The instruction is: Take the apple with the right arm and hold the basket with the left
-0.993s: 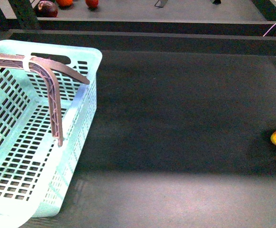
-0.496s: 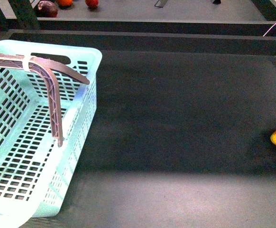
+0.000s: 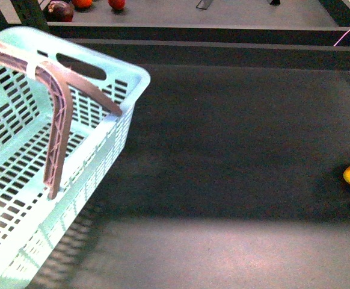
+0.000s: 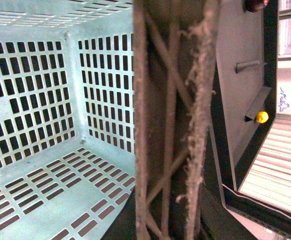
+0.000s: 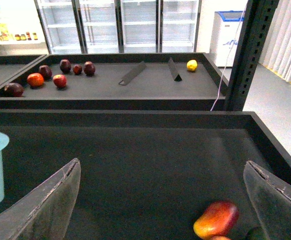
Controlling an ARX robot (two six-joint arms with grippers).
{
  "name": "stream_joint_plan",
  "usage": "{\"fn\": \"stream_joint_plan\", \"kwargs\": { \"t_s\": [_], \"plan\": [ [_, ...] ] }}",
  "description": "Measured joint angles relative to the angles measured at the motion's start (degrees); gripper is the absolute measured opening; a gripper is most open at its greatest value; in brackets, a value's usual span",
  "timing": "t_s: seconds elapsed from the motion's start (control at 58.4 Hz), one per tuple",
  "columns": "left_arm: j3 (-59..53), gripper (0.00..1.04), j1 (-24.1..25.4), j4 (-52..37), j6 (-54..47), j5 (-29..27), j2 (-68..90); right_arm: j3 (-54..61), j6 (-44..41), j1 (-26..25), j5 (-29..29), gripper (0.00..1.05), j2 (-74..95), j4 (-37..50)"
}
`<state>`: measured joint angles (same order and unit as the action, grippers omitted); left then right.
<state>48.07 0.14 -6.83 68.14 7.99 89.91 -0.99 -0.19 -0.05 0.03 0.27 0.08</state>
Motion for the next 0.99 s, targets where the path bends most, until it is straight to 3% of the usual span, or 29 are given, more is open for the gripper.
{"fn": "stream_joint_plan", "kwargs": {
  "t_s": [0.548, 0.77, 0.993],
  "plan": [
    [12.85, 0.07, -20.7, 5.14, -6.67, 2.89, -1.68, 0.0, 0.0, 0.0, 0.0, 0.96, 0.0, 0.0],
    [14.62, 0.07, -24.68, 5.03, -8.33, 3.32, -1.68, 0.0, 0.0, 0.0, -0.02, 0.96, 0.0, 0.0],
    [14.64, 0.07, -25.44, 5.03, -8.61, 4.0, -1.68, 0.0, 0.0, 0.0, 0.0, 0.96, 0.0, 0.0]
  ]
}}
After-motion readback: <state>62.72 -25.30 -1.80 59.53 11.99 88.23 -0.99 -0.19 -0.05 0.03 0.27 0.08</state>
